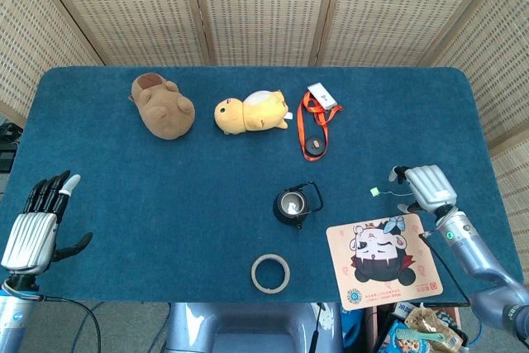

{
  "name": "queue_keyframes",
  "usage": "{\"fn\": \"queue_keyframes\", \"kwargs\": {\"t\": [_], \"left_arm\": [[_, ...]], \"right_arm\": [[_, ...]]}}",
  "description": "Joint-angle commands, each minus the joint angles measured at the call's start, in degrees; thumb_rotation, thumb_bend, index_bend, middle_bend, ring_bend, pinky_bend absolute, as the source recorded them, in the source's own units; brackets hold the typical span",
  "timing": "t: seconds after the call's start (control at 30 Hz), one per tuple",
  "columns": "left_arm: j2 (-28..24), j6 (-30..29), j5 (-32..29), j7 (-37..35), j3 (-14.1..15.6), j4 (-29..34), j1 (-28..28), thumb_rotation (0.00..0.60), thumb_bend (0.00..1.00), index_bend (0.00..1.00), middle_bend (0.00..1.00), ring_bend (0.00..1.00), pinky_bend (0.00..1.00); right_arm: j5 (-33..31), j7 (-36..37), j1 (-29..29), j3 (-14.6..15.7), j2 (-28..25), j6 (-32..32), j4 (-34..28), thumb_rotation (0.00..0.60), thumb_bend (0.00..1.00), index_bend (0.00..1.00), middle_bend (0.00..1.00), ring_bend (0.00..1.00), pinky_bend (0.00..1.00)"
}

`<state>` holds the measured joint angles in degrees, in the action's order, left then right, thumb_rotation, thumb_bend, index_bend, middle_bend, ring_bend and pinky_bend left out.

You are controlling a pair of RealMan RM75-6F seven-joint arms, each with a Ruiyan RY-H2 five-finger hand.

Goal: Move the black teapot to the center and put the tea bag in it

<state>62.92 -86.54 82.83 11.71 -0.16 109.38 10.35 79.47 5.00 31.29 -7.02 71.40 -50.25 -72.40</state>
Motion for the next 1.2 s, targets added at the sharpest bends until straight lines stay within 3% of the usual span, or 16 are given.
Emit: {"fn": "queue_keyframes", "kwargs": {"t": [0.03, 0.37, 0.83, 1.2], "left_arm": [[-0.04, 0.07, -0.2, 0.08, -0.3, -0.03, -0.1, 0.6, 0.26, 0.0, 0.0, 0.0, 0.0], [-0.11, 0.29, -0.87, 0.22, -1.3, -0.01, -0.62, 0.6, 0.26, 0.0, 0.0, 0.0, 0.0], [-0.21, 0.61, -1.27, -0.06, -2.14, -0.37, -1.53, 0.6, 0.26, 0.0, 0.0, 0.0, 0.0], [-0.14, 1.25, -1.67, -0.57, -2.42, -0.94, -1.79, 0.6, 0.26, 0.0, 0.0, 0.0, 0.0]], "right_arm": [[-0.14, 0.03, 0.69, -0.01, 0.86, 0.52, 1.31, 0.6, 0.21, 0.45, 0.62, 0.72, 0.84], [-0.13, 0.32, 3.4, 0.44, 4.46, 3.48, 6.98, 0.6, 0.21, 0.49, 0.76, 0.86, 0.95], [-1.22, -0.88, 5.97, 1.12, 10.49, 6.48, 15.34, 0.6, 0.21, 0.5, 0.77, 0.86, 0.96], [-1.45, -0.53, 6.48, 1.42, 12.98, 6.91, 18.34, 0.6, 0.26, 0.51, 0.76, 0.86, 0.96]]}}
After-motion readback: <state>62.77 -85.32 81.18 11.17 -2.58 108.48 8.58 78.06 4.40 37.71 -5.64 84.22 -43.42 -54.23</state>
